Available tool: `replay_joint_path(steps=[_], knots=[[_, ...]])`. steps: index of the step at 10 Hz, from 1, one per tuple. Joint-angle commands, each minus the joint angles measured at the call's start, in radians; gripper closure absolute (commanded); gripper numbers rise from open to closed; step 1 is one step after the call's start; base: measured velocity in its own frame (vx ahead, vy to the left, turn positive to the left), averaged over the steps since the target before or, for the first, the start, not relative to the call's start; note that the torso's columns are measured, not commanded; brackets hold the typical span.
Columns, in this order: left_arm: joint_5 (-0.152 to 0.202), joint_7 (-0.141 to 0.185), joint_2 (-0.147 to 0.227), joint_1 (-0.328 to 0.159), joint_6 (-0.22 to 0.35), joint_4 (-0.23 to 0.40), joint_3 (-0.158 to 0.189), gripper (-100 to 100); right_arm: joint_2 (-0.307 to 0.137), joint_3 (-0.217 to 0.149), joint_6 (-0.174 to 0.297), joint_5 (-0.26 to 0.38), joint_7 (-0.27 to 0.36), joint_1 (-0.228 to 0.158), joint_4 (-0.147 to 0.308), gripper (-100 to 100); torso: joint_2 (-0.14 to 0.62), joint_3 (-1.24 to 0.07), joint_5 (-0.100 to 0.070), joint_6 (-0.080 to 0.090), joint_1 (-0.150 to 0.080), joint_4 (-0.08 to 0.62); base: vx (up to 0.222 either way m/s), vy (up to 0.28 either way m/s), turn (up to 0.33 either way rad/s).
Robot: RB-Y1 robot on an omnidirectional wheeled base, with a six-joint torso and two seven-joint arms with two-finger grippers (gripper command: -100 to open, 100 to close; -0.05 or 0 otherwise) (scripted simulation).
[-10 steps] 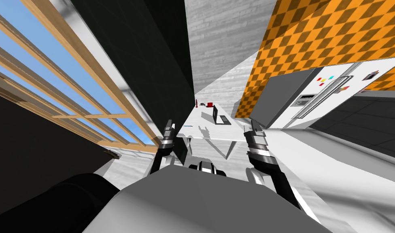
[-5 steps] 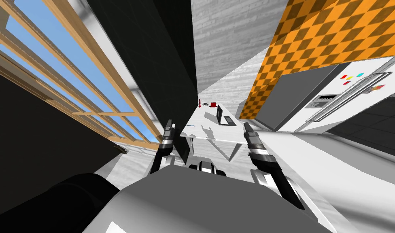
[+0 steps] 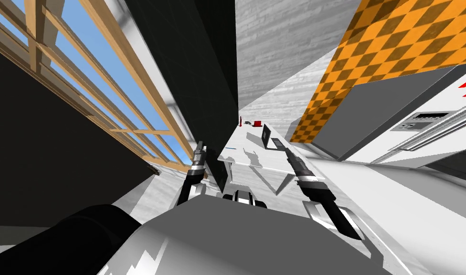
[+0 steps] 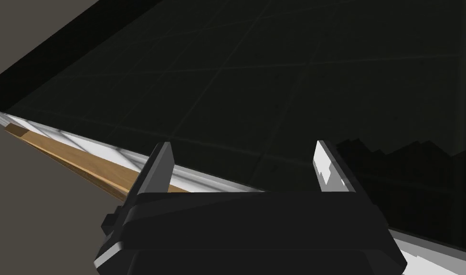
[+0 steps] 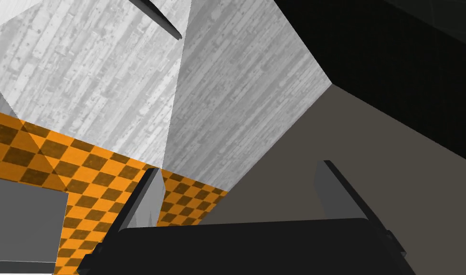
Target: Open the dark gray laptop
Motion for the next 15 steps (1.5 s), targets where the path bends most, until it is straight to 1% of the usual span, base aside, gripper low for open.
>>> replay_joint_path(steps=[1, 2, 4, 6, 7, 8, 9, 12, 15], knots=[[0.0, 0.0, 0.0, 0.0, 0.0, 0.0, 0.0, 0, -0.038, -0.031, 0.032, 0.065, 0.059, -0.013, 0.055, -100, 0.0, 0.0, 0.0, 0.0, 0.0, 0.0, 0.027, 0.071, 0.171], [0.0, 0.0, 0.0, 0.0, 0.0, 0.0, 0.0, 0, -0.053, -0.044, 0.046, 0.09, 0.081, -0.019, 0.077, -100, 0.0, 0.0, 0.0, 0.0, -0.001, 0.0, 0.02, 0.059, 0.159], [-0.001, 0.002, 0.001, 0.002, 0.003, 0.004, -0.012, 0, -0.087, -0.069, 0.074, 0.141, 0.125, -0.032, 0.123, -100, 0.001, 0.0, 0.001, -0.006, 0.008, 0.003, 0.024, 0.038, 0.119], [-0.004, 0.006, 0.003, 0.005, 0.007, 0.011, -0.031, 0, -0.128, -0.095, 0.103, 0.192, 0.169, -0.045, 0.17, -100, 0.001, -0.001, 0.003, -0.012, 0.021, 0.005, 0.023, 0.055, 0.148], [-0.005, 0.008, 0.005, 0.006, 0.01, 0.015, -0.043, 0, -0.128, -0.095, 0.103, 0.192, 0.169, -0.045, 0.171, -100, 0.003, 0.0, 0.005, -0.013, 0.025, 0.005, 0.011, 0.043, 0.051], [-0.007, 0.01, 0.006, 0.007, 0.012, 0.019, -0.055, 0, -0.15, -0.107, 0.117, 0.218, 0.191, -0.052, 0.196, -100, 0.003, 0.0, 0.005, -0.014, 0.026, 0.005, 0.026, 0.034, 0.111], [-0.008, 0.013, 0.008, 0.007, 0.015, 0.022, -0.068, 0, -0.174, -0.12, 0.132, 0.243, 0.213, -0.059, 0.222, -100, 0.003, 0.0, 0.005, -0.016, 0.026, 0.005, 0.035, 0.041, 0.164], [-0.016, 0.019, 0.014, 0.007, 0.023, 0.035, -0.115, 0, -0.25, -0.159, 0.178, 0.322, 0.279, -0.081, 0.305, -100, 0.004, 0.0, 0.009, -0.021, 0.037, 0.006, 0.028, 0.057, 0.153], [-0.026, 0.024, 0.023, 0.006, 0.033, 0.051, -0.174, 0, -0.328, -0.198, 0.224, 0.4, 0.345, -0.104, 0.393, -100, 0.001, -0.001, 0.012, -0.025, 0.048, 0.006, 0.053, 0.068, 0.169]])
